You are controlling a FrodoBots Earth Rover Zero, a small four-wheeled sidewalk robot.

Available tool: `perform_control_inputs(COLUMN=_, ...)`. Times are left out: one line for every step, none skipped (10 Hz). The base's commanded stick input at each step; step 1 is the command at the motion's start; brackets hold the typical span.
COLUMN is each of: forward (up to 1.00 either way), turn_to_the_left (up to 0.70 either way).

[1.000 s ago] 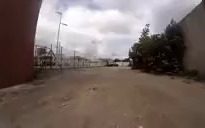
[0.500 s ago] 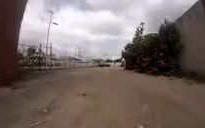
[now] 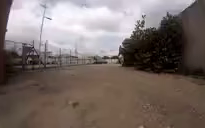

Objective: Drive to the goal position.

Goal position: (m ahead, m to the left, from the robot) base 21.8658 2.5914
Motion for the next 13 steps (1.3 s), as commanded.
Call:
perform_control_inputs(forward=1.00, turn_to_the_left=0.00)
perform_control_inputs(forward=1.00, turn_to_the_left=0.00)
perform_control_inputs(forward=1.00, turn_to_the_left=0.00)
perform_control_inputs(forward=1.00, turn_to_the_left=0.00)
perform_control_inputs(forward=1.00, turn_to_the_left=0.00)
perform_control_inputs(forward=1.00, turn_to_the_left=0.00)
perform_control_inputs(forward=1.00, turn_to_the_left=0.00)
perform_control_inputs(forward=1.00, turn_to_the_left=0.00)
perform_control_inputs(forward=1.00, turn_to_the_left=0.00)
perform_control_inputs(forward=1.00, turn_to_the_left=0.00)
perform_control_inputs(forward=1.00, turn_to_the_left=0.00)
perform_control_inputs(forward=1.00, turn_to_the_left=0.00)
perform_control_inputs(forward=1.00, turn_to_the_left=0.00)
